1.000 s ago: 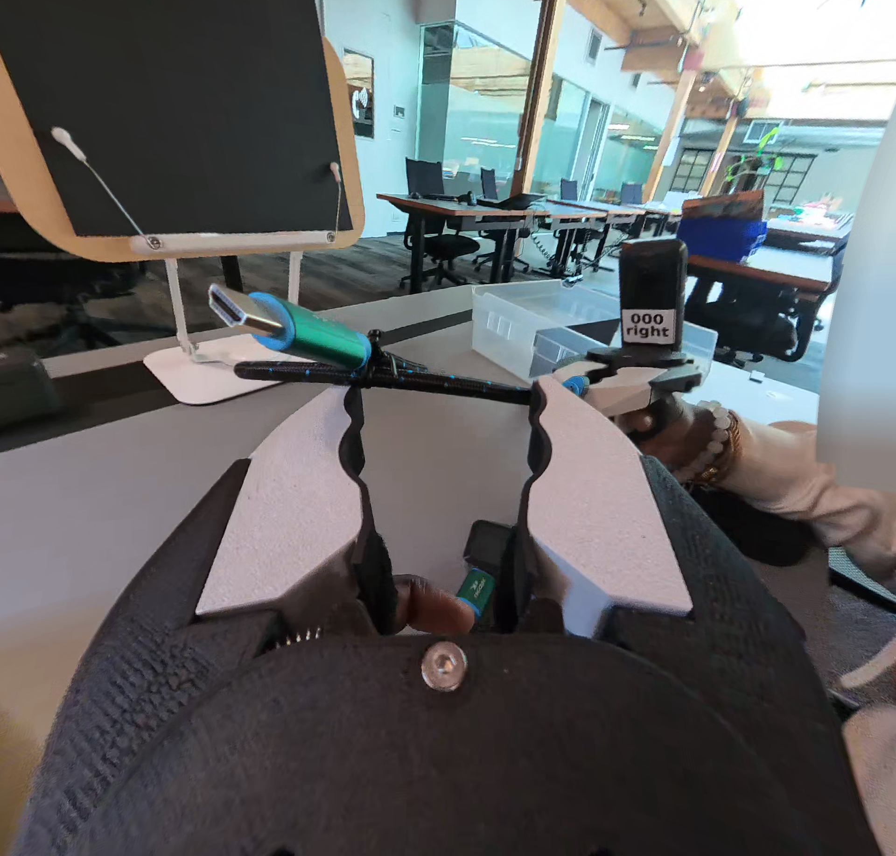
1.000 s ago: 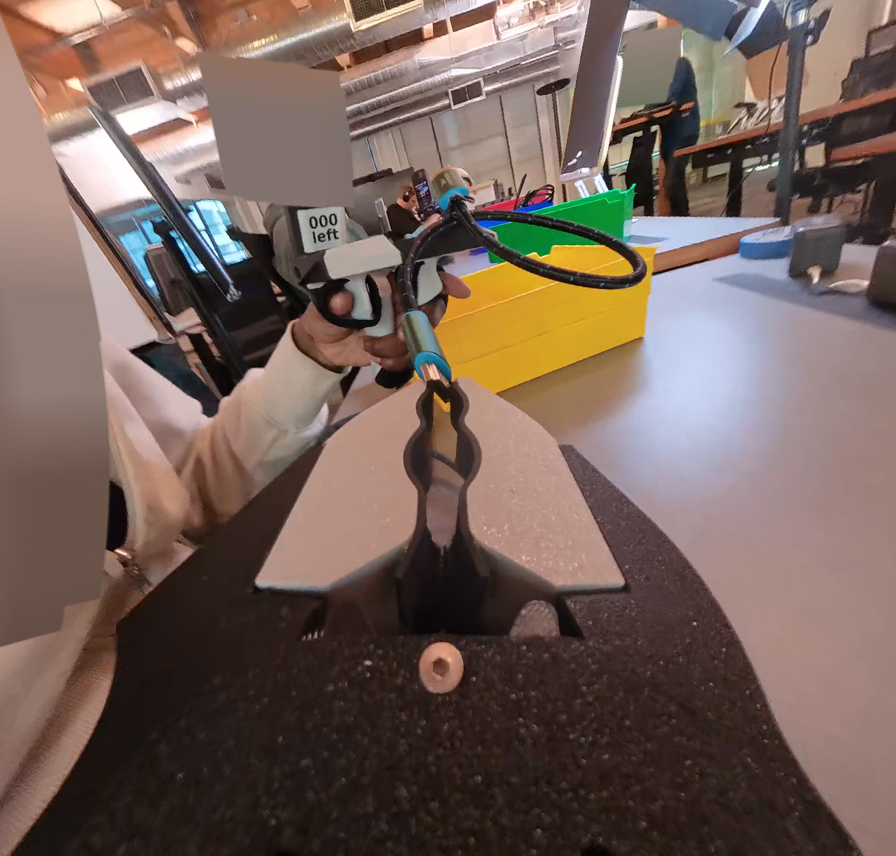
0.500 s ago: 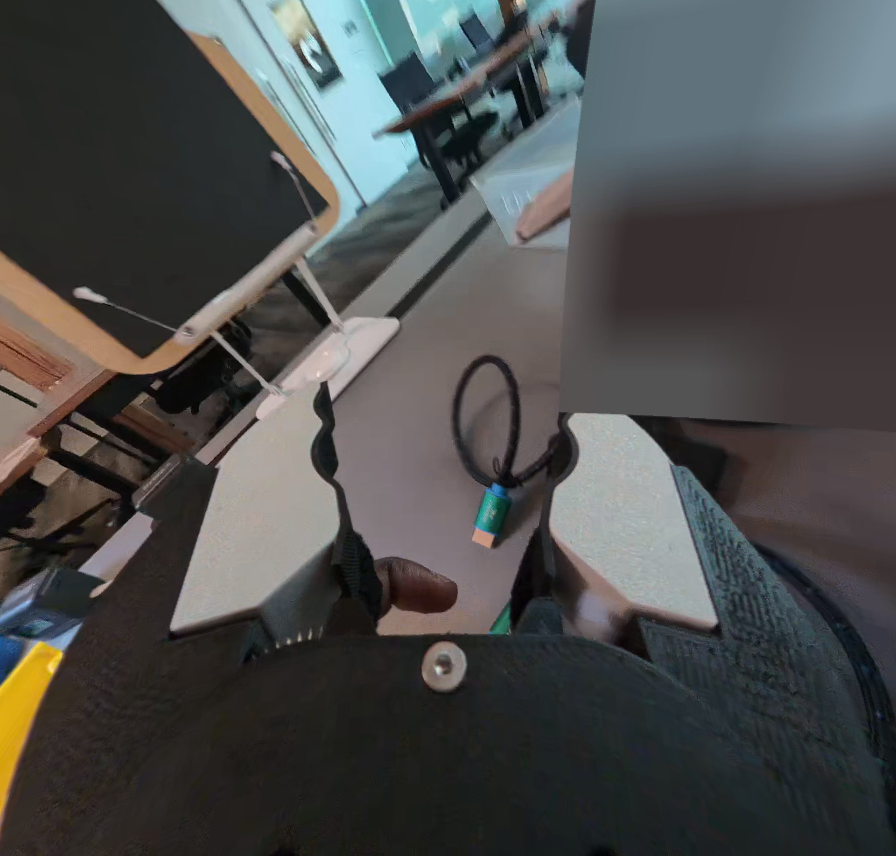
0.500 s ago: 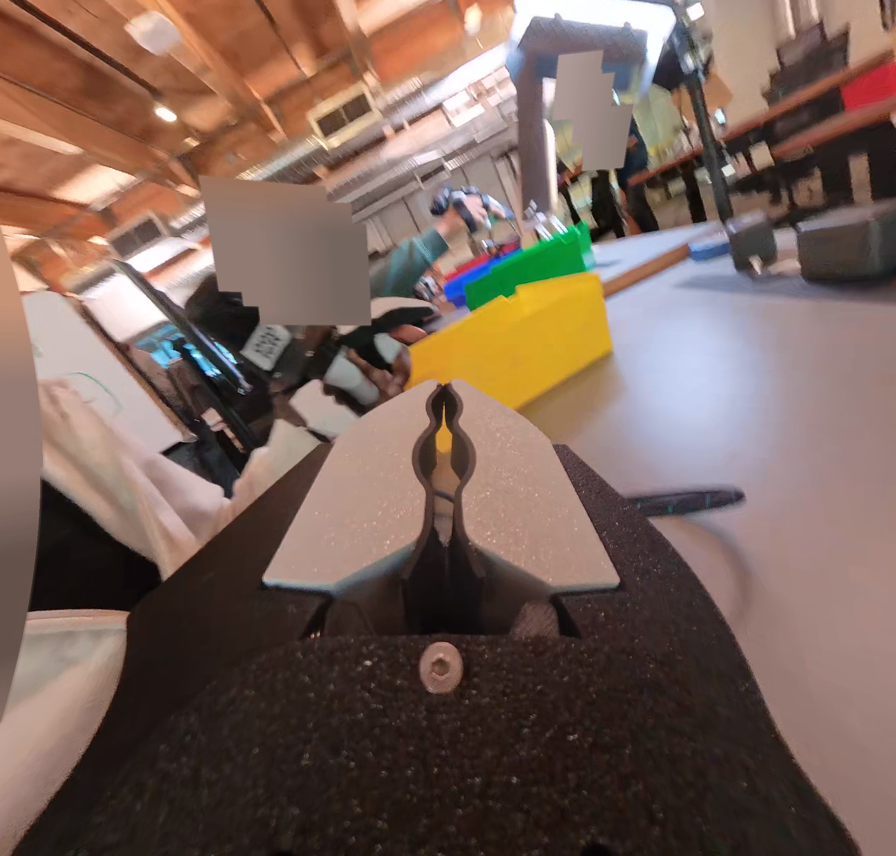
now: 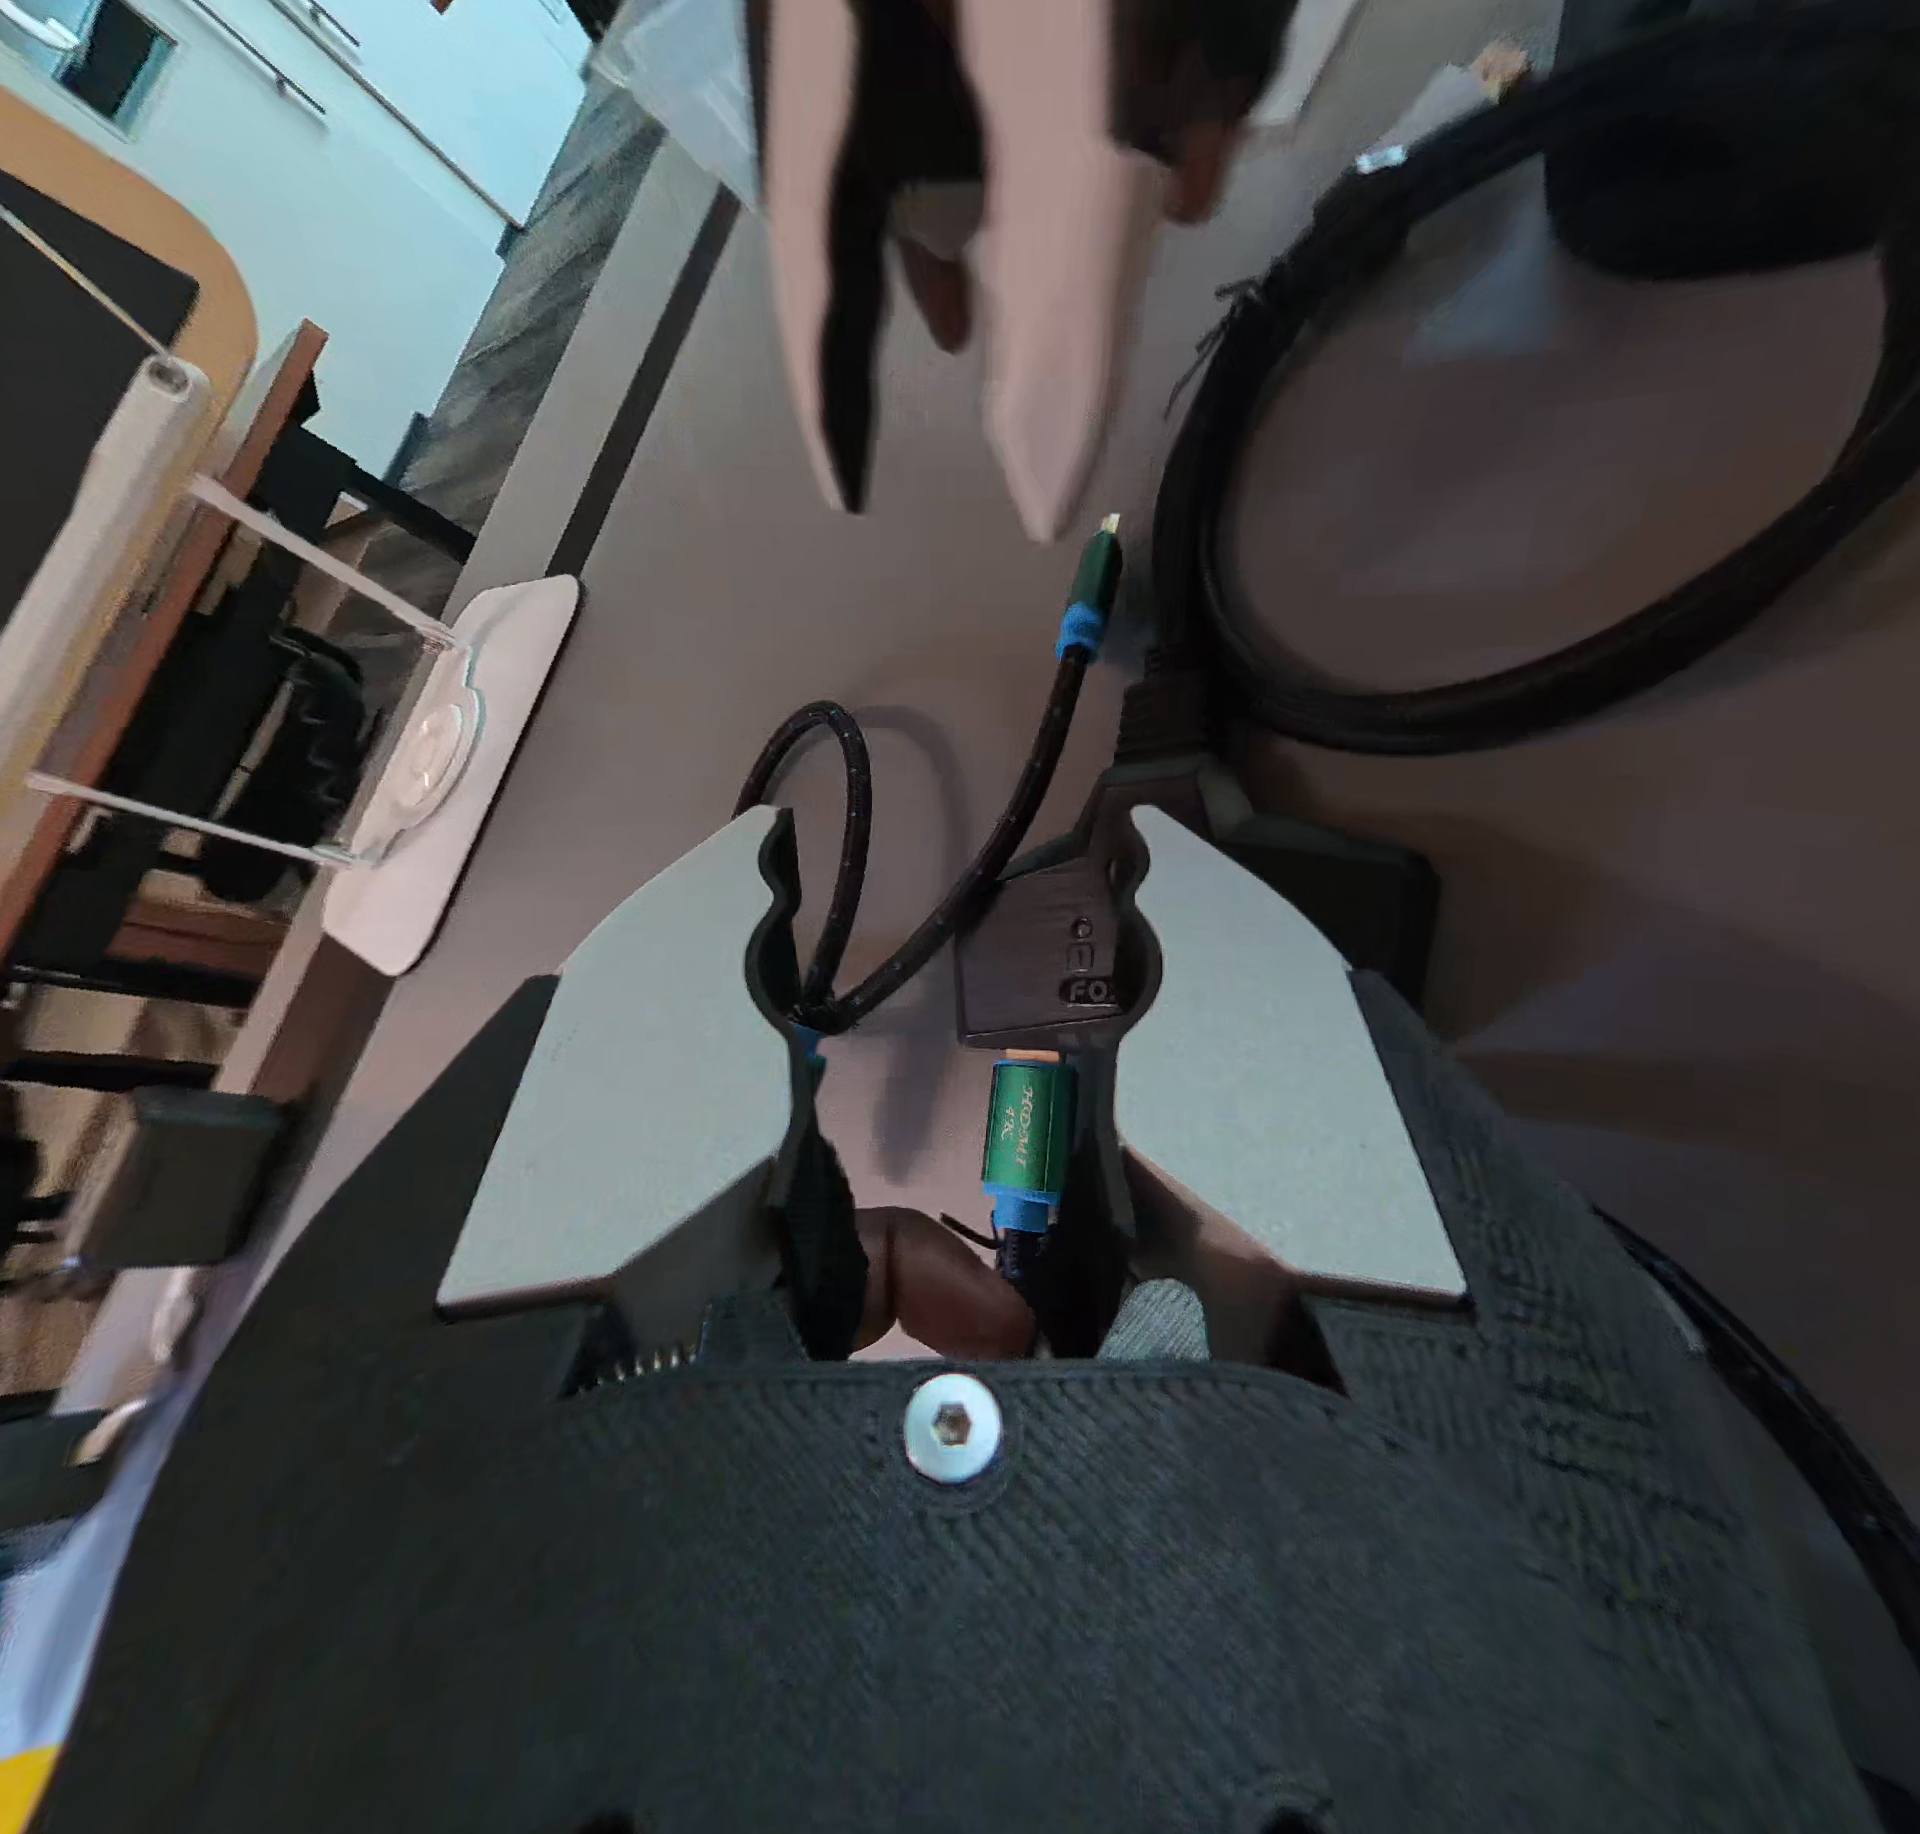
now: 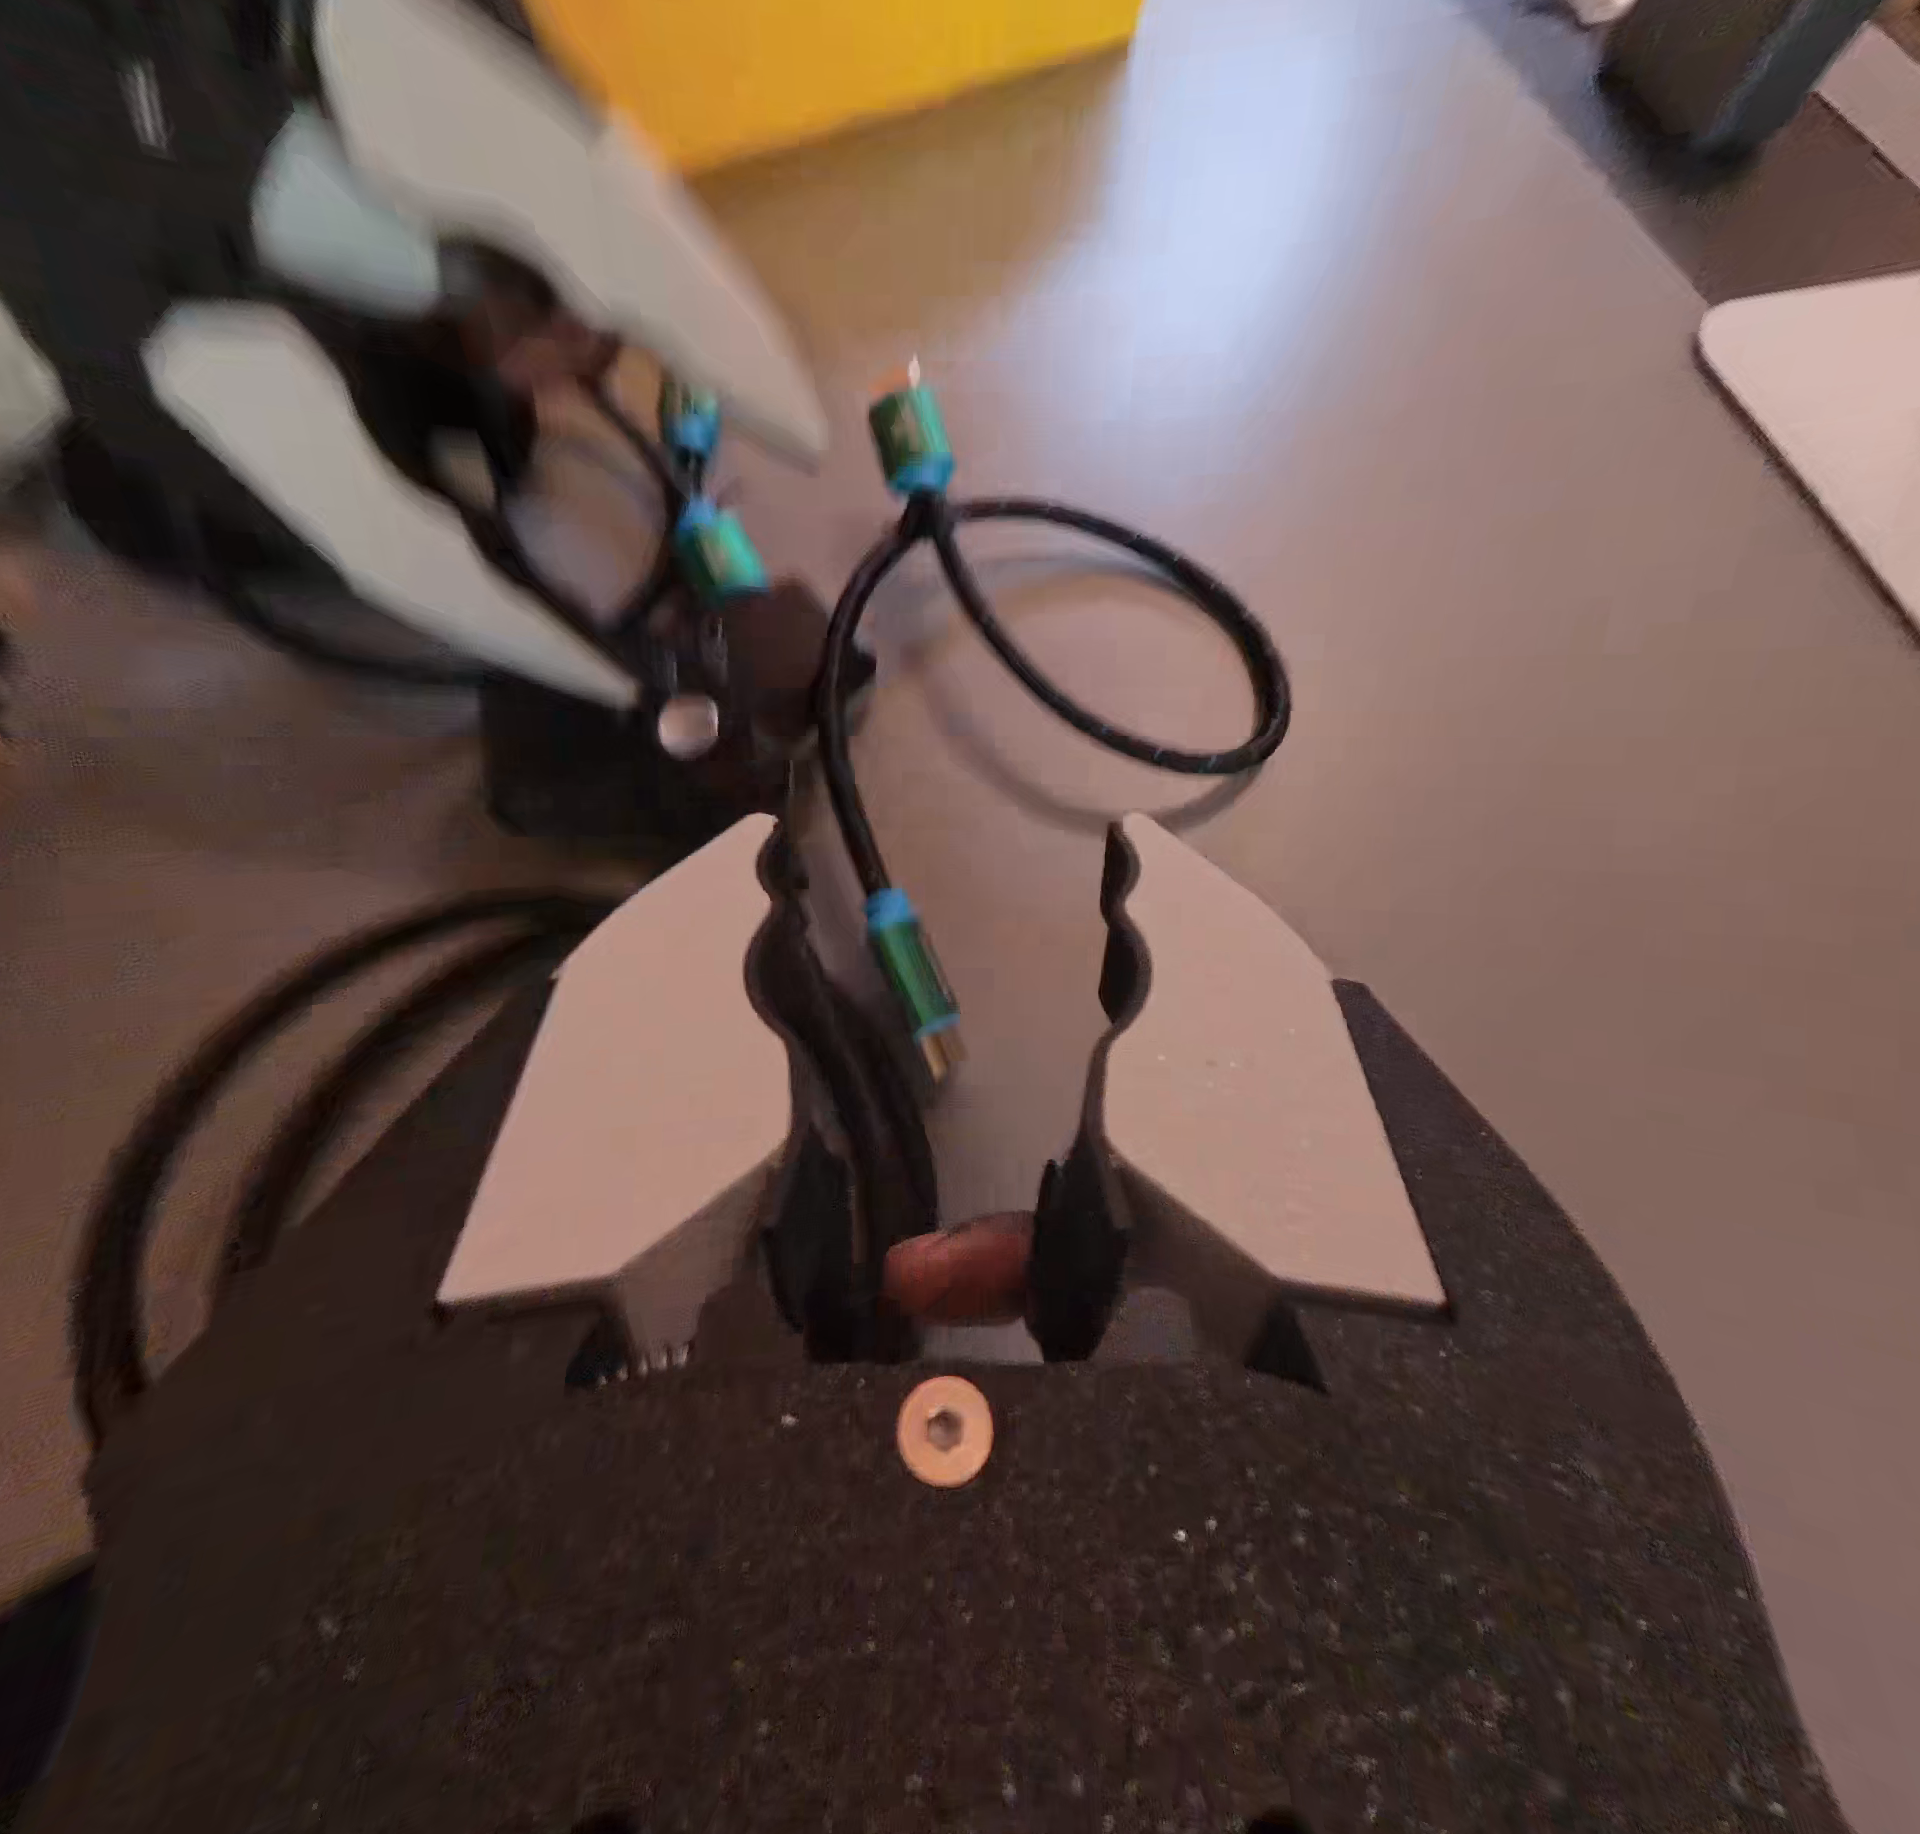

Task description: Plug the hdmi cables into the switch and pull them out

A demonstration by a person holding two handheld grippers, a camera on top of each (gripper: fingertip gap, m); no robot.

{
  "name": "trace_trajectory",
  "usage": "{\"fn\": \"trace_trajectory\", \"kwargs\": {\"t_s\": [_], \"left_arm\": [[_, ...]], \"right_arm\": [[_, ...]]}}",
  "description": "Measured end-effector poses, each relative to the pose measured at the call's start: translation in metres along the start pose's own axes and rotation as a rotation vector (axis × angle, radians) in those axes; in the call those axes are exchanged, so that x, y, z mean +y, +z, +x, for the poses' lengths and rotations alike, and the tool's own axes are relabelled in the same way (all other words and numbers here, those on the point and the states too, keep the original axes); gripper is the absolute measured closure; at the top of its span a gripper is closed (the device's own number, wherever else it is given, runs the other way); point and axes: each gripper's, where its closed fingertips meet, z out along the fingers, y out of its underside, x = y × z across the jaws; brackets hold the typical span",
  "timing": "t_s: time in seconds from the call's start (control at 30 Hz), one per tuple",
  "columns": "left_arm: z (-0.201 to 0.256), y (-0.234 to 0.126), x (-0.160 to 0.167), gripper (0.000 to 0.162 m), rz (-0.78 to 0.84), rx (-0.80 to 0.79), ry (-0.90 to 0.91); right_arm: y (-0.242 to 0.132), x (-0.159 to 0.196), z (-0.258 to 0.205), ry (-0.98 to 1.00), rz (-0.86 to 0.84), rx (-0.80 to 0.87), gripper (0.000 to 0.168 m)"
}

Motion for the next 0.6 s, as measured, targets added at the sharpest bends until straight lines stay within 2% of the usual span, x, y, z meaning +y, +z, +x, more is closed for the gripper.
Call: {"fn": "trace_trajectory", "kwargs": {"t_s": [0.13,0.27,0.3,0.33,0.43,0.5,0.6], "left_arm": [[-0.016,-0.011,-0.001,0.106,0.080,-0.051,-0.096],[-0.046,-0.028,-0.001,0.106,0.168,-0.171,-0.193],[-0.054,-0.034,-0.003,0.106,0.210,-0.209,-0.226],[-0.062,-0.040,-0.005,0.106,0.255,-0.248,-0.258],[-0.066,-0.049,-0.005,0.106,0.318,-0.257,-0.272],[-0.055,-0.045,0.004,0.105,0.262,-0.206,-0.184],[-0.055,-0.047,0.008,0.097,0.234,-0.239,-0.086]], "right_arm": [[0.013,0.029,-0.003,-0.205,-0.216,0.063,0.124],[0.024,0.043,-0.001,-0.162,-0.271,0.055,0.141],[0.026,0.047,-0.003,-0.143,-0.282,0.035,0.153],[0.026,0.046,-0.003,-0.123,-0.274,0.029,0.153],[0.024,0.035,-0.014,-0.042,-0.197,-0.055,0.154],[0.020,0.014,-0.021,0.045,-0.074,-0.122,0.155],[0.006,-0.024,-0.030,0.195,0.168,-0.253,0.156]]}}
